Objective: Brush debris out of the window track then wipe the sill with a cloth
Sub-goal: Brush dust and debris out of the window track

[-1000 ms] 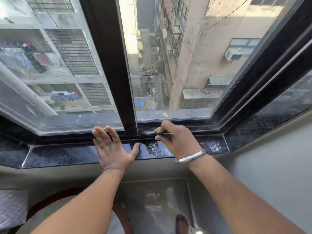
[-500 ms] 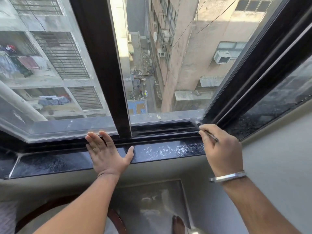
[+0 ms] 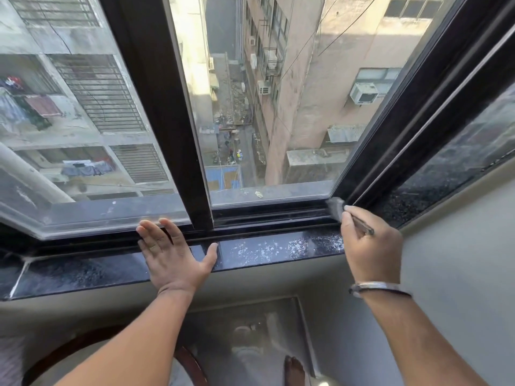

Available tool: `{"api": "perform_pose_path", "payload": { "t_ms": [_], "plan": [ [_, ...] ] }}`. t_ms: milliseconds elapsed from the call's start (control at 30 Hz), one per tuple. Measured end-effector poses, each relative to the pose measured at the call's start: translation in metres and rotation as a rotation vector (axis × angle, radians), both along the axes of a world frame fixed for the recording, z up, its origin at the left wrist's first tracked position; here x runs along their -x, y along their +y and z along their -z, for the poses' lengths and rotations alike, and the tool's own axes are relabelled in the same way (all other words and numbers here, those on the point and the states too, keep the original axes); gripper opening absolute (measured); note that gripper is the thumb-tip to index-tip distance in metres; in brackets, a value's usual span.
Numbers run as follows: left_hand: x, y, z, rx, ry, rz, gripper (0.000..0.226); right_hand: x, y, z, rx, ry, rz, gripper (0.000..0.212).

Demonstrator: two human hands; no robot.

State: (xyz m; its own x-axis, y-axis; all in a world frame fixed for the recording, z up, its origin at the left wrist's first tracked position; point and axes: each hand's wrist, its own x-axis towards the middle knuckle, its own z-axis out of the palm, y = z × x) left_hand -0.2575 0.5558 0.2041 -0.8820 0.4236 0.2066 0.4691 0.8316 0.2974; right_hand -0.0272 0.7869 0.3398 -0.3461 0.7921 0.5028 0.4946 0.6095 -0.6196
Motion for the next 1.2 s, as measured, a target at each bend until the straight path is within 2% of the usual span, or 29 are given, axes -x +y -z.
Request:
{"api": "perform_pose_path", "payload": {
  "t_ms": [100, 200, 433, 533, 633, 767, 867, 933, 1000, 1133, 1200],
  "plan": [
    [0.0, 0.0, -0.002, 0.0, 0.004, -0.001, 0.121, 0.03, -0.047, 0.002, 0.057, 0.086, -0.243, 0.015],
    [-0.001, 0.0, -0.002, 0.003, 0.006, 0.001, 0.121, 0.054, -0.065, 0.013, 0.124, 0.032, -0.36, 0.012],
    [0.0, 0.001, -0.001, 0.005, -0.011, -0.017, 0.122, 0.017, 0.021, 0.0, 0.167, -0.188, -0.059, 0.014],
    [0.0, 0.001, -0.001, 0.013, -0.015, -0.018, 0.122, 0.013, 0.019, -0.015, 0.111, -0.283, 0.004, 0.016],
    [0.0, 0.001, -0.001, 0.012, -0.007, -0.012, 0.121, 0.028, -0.031, -0.023, -0.053, -0.218, -0.176, 0.016],
    [-0.001, 0.002, -0.001, 0.016, -0.007, -0.016, 0.121, 0.072, -0.096, -0.013, 0.077, -0.023, -0.545, 0.016],
    [-0.001, 0.001, -0.001, 0.023, -0.003, -0.019, 0.12, 0.097, -0.107, 0.005, 0.184, -0.028, -0.63, 0.016],
    [-0.001, 0.001, -0.001, 0.019, -0.003, -0.021, 0.121, 0.088, -0.089, 0.014, 0.24, -0.028, -0.596, 0.017],
    [-0.001, 0.001, -0.001, 0.014, 0.005, -0.022, 0.122, 0.061, -0.055, 0.016, 0.258, -0.027, -0.467, 0.019],
    [-0.002, 0.0, -0.005, 0.007, 0.003, -0.017, 0.121, 0.003, 0.012, 0.008, 0.123, -0.116, -0.057, 0.018],
    [-0.003, 0.0, -0.006, 0.001, -0.003, -0.014, 0.12, -0.019, 0.016, 0.002, 0.0, -0.085, -0.055, 0.019]
  ]
}}
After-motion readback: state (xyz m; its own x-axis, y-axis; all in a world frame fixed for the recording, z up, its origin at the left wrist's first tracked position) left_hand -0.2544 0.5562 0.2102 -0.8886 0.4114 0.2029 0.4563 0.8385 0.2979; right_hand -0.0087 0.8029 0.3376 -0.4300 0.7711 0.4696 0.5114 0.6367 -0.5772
